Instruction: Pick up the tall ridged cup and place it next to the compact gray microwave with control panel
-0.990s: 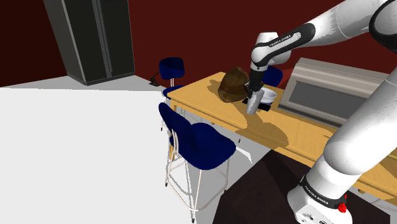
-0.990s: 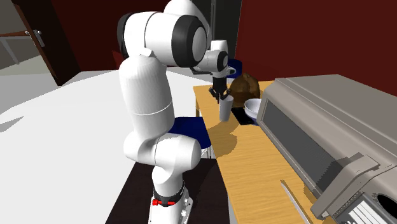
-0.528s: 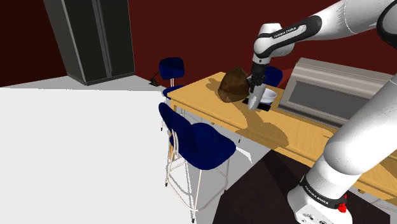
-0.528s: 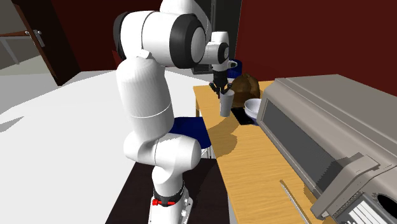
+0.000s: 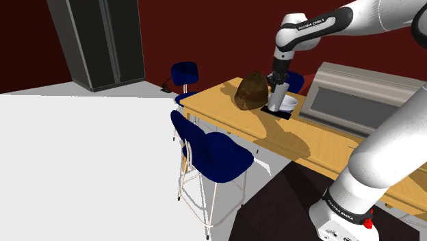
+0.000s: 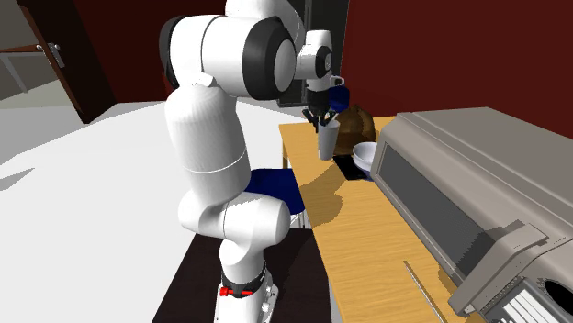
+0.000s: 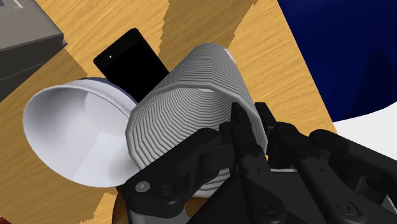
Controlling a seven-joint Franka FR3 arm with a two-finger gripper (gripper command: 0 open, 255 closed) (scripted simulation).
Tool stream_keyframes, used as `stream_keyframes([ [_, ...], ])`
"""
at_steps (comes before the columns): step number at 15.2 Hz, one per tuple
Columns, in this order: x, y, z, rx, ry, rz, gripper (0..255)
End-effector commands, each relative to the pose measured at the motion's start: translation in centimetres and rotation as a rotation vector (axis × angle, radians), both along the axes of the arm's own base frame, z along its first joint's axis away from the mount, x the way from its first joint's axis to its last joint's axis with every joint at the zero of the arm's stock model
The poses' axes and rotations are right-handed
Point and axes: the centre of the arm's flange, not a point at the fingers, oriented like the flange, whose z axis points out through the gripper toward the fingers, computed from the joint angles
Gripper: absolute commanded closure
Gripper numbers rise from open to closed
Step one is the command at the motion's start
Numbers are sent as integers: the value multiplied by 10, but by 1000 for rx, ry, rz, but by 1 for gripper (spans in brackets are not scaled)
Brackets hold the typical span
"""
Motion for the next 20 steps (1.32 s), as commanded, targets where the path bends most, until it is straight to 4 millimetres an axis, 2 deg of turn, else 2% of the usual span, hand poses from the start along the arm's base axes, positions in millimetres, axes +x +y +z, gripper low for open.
stream_keyframes([
  [1, 0, 1, 11, 0, 0, 0, 255],
  [20, 0, 1, 111, 0, 0, 0, 255],
])
